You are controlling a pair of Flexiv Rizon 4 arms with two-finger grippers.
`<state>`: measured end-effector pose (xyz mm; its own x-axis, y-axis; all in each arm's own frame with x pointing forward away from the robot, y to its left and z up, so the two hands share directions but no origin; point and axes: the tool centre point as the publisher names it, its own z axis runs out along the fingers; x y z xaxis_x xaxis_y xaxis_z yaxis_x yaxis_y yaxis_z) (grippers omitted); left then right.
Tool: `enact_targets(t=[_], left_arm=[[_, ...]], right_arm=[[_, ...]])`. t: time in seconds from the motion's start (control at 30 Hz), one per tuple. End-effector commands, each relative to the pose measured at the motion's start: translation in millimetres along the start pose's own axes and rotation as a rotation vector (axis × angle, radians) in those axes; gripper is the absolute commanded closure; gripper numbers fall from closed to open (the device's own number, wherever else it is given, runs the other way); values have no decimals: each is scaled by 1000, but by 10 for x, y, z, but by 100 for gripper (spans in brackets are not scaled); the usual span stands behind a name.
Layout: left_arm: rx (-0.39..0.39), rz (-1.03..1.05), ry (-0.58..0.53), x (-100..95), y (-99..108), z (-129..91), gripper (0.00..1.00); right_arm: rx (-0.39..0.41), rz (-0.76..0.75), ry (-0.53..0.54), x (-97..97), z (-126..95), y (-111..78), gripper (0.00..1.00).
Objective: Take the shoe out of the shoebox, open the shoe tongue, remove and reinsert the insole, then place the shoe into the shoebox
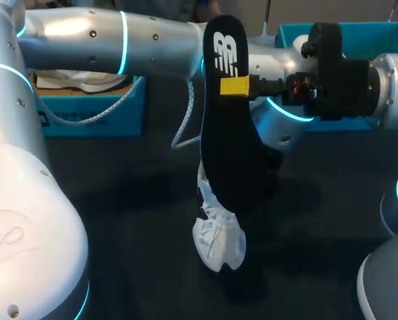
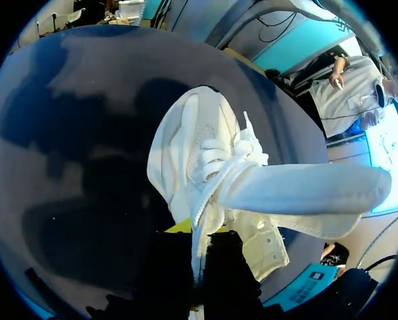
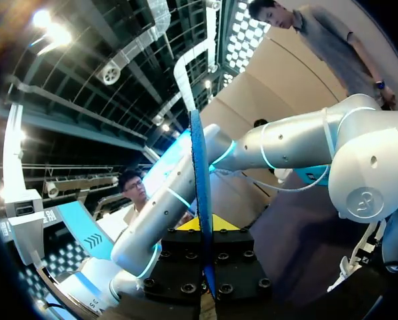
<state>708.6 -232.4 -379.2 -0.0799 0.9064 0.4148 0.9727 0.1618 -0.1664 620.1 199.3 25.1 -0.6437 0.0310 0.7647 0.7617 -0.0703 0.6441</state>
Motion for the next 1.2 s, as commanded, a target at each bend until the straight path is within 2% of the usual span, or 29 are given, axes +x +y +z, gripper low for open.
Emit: enact_targets(t=[0.03, 0.2, 0.27, 0.3, 0.33, 0.63, 0.8, 0.9, 1.2], left_arm=[[-9, 13, 28, -81, -7, 55, 100], [-14, 15, 36, -98, -15, 79, 99], [-5, 11, 35, -106, -5, 94, 51], [-3, 10, 36, -109, -1, 97, 5], [6, 6, 27, -104, 1, 91, 0], [53, -12, -99, 77, 33, -244, 0], [73, -31, -199, 128, 86, -453, 0], [87, -29, -295, 193, 113, -654, 0], [27, -13, -506, 310, 170, -1051, 0]], right_arm=[[0, 2, -4, 11, 29, 2, 100], [0, 2, -4, 11, 29, 2, 100], [0, 2, -4, 11, 29, 2, 100], [0, 2, -4, 11, 29, 2, 100], [0, 2, -4, 11, 29, 2, 100], [0, 2, -4, 11, 29, 2, 100], [0, 2, -4, 11, 29, 2, 100], [0, 2, -4, 11, 29, 2, 100], [0, 2, -4, 11, 29, 2, 100]])
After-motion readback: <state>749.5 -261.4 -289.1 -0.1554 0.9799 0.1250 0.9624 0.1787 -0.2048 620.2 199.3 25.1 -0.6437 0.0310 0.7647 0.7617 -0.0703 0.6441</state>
